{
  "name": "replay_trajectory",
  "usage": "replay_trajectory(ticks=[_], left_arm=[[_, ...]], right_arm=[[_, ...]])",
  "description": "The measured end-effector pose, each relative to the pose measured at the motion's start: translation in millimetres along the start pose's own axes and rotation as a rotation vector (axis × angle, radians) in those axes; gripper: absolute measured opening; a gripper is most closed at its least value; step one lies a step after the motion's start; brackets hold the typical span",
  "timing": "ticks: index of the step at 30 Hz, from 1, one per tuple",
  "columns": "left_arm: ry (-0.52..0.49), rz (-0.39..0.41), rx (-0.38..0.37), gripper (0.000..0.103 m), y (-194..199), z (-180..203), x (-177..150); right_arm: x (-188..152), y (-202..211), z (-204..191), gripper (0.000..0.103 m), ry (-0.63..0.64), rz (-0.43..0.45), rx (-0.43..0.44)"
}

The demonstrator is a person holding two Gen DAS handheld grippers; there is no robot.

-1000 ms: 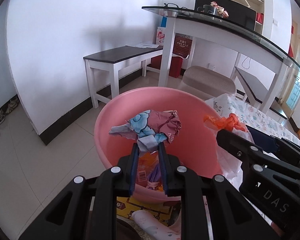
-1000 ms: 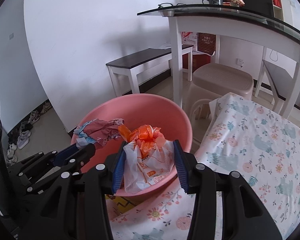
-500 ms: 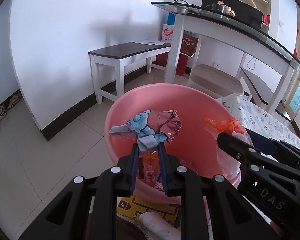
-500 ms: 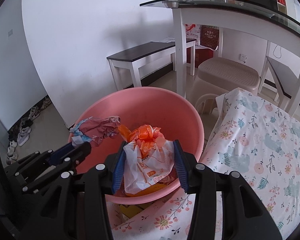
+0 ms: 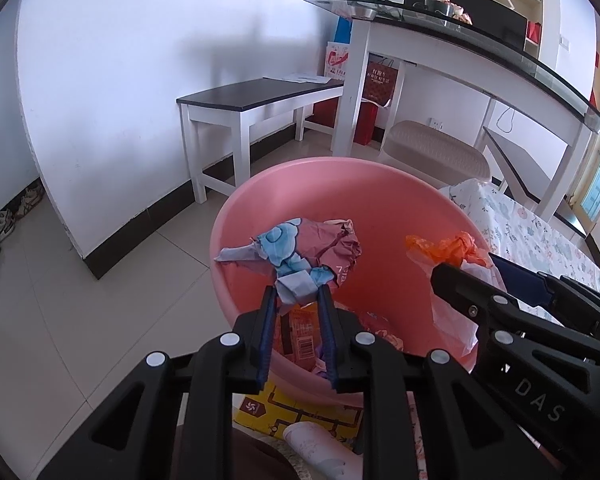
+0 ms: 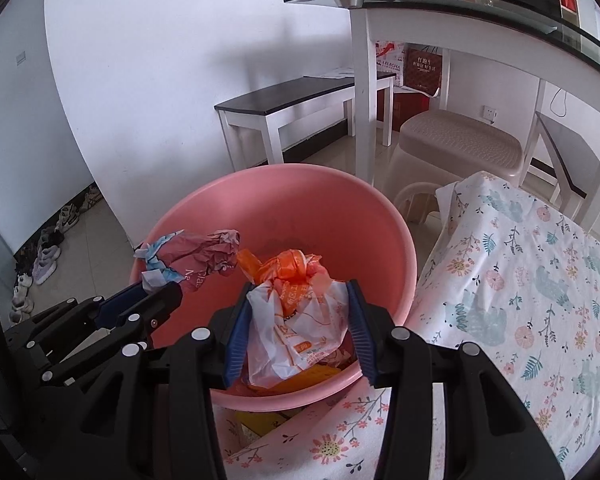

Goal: Collect trash
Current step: 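Lower both items into the basin and open both tools to release them, then hold both open tools above the basin, then pull them back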

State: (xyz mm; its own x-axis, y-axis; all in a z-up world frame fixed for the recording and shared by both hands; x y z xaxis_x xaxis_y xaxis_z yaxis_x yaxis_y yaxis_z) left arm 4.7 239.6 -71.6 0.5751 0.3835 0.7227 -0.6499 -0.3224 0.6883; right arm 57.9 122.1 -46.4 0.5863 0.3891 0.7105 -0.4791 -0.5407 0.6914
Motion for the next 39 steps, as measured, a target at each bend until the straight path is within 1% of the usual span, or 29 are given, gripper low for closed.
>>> replay_trajectory(ticks=[7,14,17,19,21,31,39], left_arm=[[-0.008,0.002,-0.001,0.023,0.7,1.3,-1.0],[-0.013,0.005,-0.005,0.025,3.0,1.9,-1.4],[-0.019,0.009,-0.014,0.032,4.4,2.9,-1.3],[-0.026,0.014,-0.015,0.040,6.4,4.2,-2.2],[-0.033,0.021,-0.013,0.043,7.6,5.5,-2.5],[-0.022,0.028,-0.012,0.046,10.4,6.0,-2.1],[-0.013,0.040,-0.009,0.047,15.4,4.3,-0.6]], right_arm=[[-0.3,-4.5,5.4,0.047,-0.044,-0.011,0.023],[1.6,-4.5,8.4,0.047,-0.052,-0.005,0.036],[2.8,-4.0,6.6,0.047,-0.039,-0.002,0.044],[2.9,-3.1,3.2,0.047,-0.022,0.003,0.043],[2.9,-1.8,0.4,0.047,-0.009,0.004,0.044],[4.1,-1.4,0.7,0.049,-0.017,-0.006,0.067],[5.3,2.6,-2.0,0.051,-0.010,0.009,0.074]])
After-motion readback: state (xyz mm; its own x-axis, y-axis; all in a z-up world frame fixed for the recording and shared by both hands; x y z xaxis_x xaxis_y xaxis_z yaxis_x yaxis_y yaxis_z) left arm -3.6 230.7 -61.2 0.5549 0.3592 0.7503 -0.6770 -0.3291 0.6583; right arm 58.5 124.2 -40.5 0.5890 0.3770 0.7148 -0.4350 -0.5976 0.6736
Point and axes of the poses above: each gripper's, at about its wrist camera, not at the fingertips, and y roughly against the way its jaws point, z to its right, x to its top, the point moved 3 cm from there along -y, roughly the way its jaws point, and after that the axes turned 1 degree about x, right-handed, at the moved point
